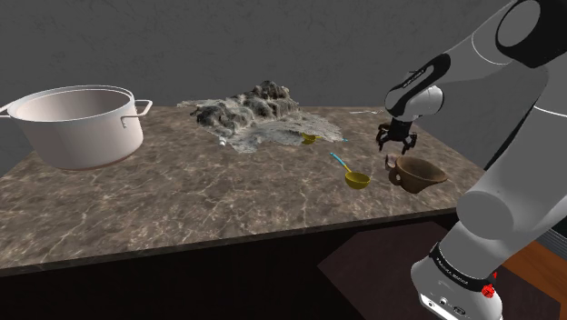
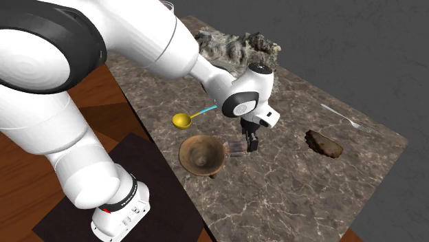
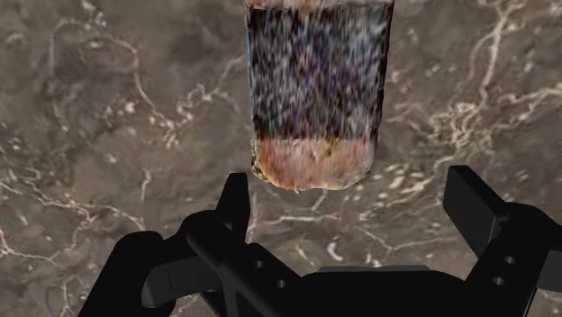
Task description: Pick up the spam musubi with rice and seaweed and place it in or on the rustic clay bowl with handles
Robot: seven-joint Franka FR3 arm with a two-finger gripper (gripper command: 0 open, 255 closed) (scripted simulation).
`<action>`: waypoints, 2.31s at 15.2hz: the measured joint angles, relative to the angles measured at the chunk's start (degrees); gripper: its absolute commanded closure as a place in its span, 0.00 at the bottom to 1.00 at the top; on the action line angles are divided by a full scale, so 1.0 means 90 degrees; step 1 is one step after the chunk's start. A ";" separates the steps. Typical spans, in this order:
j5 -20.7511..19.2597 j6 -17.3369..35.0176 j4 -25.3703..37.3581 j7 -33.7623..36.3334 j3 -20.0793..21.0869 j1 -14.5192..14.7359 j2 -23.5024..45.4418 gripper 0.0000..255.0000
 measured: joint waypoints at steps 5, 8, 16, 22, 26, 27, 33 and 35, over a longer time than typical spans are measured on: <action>0.0152 0.0335 -0.0034 -0.0101 0.0025 -0.0045 0.0320 0.00; 0.0165 0.0370 -0.0042 -0.0109 0.0029 -0.0048 0.0347 0.00; 0.0163 0.0382 -0.0049 -0.0104 0.0027 -0.0046 0.0330 1.00; 0.0148 0.0330 -0.0030 -0.0094 0.0022 -0.0042 0.0301 1.00; 0.0032 0.0021 0.0039 -0.0030 -0.0007 -0.0015 0.0062 1.00; -0.0002 -0.0044 0.0034 -0.0012 -0.0015 -0.0010 -0.0011 1.00; -0.0177 -0.0576 0.0172 0.0089 -0.0035 0.0022 -0.0426 1.00; -0.0215 -0.0714 0.0213 0.0109 -0.0036 0.0027 -0.0526 1.00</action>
